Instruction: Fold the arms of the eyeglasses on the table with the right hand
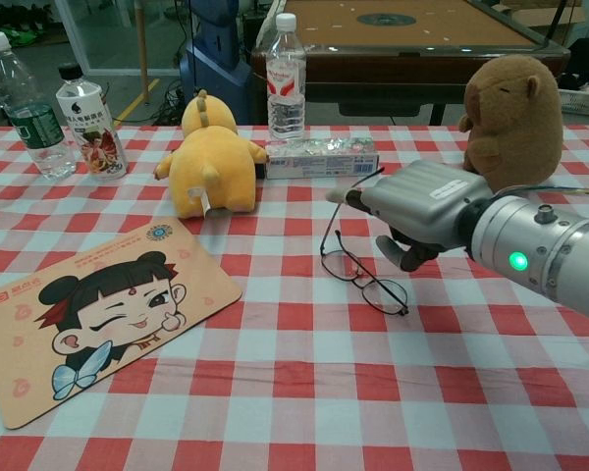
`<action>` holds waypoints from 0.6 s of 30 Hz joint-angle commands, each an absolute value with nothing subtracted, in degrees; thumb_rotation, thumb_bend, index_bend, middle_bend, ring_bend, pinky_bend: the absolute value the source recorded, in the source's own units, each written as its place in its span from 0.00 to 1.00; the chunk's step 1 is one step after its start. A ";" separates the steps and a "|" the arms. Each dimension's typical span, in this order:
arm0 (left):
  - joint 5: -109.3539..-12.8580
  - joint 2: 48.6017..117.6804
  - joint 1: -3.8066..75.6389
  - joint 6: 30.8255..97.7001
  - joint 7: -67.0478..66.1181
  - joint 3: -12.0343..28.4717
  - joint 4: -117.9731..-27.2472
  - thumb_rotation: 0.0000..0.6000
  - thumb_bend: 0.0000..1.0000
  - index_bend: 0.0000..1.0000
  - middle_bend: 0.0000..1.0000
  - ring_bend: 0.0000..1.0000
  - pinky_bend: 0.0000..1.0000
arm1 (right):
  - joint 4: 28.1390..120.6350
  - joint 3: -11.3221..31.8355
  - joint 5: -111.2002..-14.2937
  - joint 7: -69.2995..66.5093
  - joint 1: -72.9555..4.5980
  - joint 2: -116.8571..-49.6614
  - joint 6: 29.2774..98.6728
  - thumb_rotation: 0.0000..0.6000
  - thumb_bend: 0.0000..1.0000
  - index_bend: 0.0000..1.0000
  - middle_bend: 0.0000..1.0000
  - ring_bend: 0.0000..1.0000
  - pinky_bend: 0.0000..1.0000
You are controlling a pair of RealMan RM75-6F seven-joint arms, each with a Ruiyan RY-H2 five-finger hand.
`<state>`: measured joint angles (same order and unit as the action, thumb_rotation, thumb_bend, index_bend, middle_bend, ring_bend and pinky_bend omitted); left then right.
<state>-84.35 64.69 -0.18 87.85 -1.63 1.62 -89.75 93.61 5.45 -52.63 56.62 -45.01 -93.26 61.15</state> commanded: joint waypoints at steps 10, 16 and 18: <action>-84.29 64.88 -0.10 87.69 -1.03 1.65 -89.17 1.00 0.36 0.00 0.00 0.00 0.00 | 99.66 -1.10 -54.36 52.58 -40.71 -85.86 62.52 1.00 0.59 0.00 0.97 1.00 0.89; -84.40 64.87 -0.19 87.91 -0.86 1.64 -89.11 1.00 0.36 0.00 0.00 0.00 0.00 | 96.76 -1.45 -55.86 48.45 -40.43 -87.38 60.26 1.00 0.59 0.00 0.97 1.00 0.89; -84.29 64.75 -0.27 87.94 -0.76 1.65 -89.03 1.00 0.36 0.00 0.00 0.00 0.00 | 95.59 -1.29 -55.82 47.06 -40.34 -88.21 59.51 1.00 0.59 0.00 0.97 1.00 0.89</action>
<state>-84.31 64.76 -0.26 87.94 -0.77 1.65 -89.04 96.42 -1.34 -55.64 48.00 -40.48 -87.51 60.19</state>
